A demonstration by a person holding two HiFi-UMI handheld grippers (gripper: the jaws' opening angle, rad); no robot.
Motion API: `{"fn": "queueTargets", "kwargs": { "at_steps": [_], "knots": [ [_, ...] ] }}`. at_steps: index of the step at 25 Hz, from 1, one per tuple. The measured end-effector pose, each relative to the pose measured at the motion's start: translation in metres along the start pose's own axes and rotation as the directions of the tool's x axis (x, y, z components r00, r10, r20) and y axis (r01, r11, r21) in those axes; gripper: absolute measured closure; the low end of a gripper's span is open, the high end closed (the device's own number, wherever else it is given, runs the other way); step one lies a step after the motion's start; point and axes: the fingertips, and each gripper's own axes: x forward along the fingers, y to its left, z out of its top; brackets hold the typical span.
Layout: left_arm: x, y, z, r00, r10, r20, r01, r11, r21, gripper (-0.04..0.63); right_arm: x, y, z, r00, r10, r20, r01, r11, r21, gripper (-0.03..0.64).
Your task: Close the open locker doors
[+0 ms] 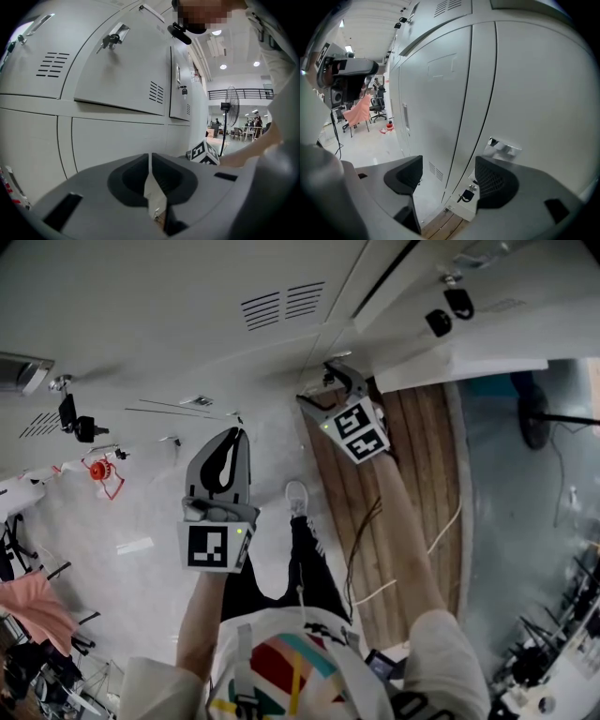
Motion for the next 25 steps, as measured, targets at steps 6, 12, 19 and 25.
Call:
{"fn": "queueTargets", "kwargs": {
  "at_steps": [6, 12, 19, 25],
  "knots": [
    [-0.005, -0.008, 0.02, 0.999, -0.023, 0.049, 0.022, 1.0, 0.019, 0.588, -0.028, -0.006, 0.016, 0.998, -0.06, 0.028, 0.061, 0.998, -0.028, 0.284],
    [-0.015, -0.023, 0.056, 0.986, -0.087, 0.144, 0.077, 0.995, 0.069, 0.588, -0.077, -0.006, 0.041, 0.988, -0.148, 0.037, 0.15, 0.987, -0.052, 0.285],
    [-0.043, -0.024, 0.117, 0.963, -0.101, 0.251, 0.071, 0.989, 0.127, 0.588, -0.161, -0.017, 0.122, 0.895, -0.42, 0.153, 0.431, 0.901, -0.049, 0.571],
    [-0.064, -0.022, 0.166, 0.946, -0.035, 0.323, -0.021, 0.986, 0.168, 0.588, -0.216, 0.005, 0.199, 0.848, -0.386, 0.363, 0.334, 0.921, 0.2, 0.609]
  ]
}}
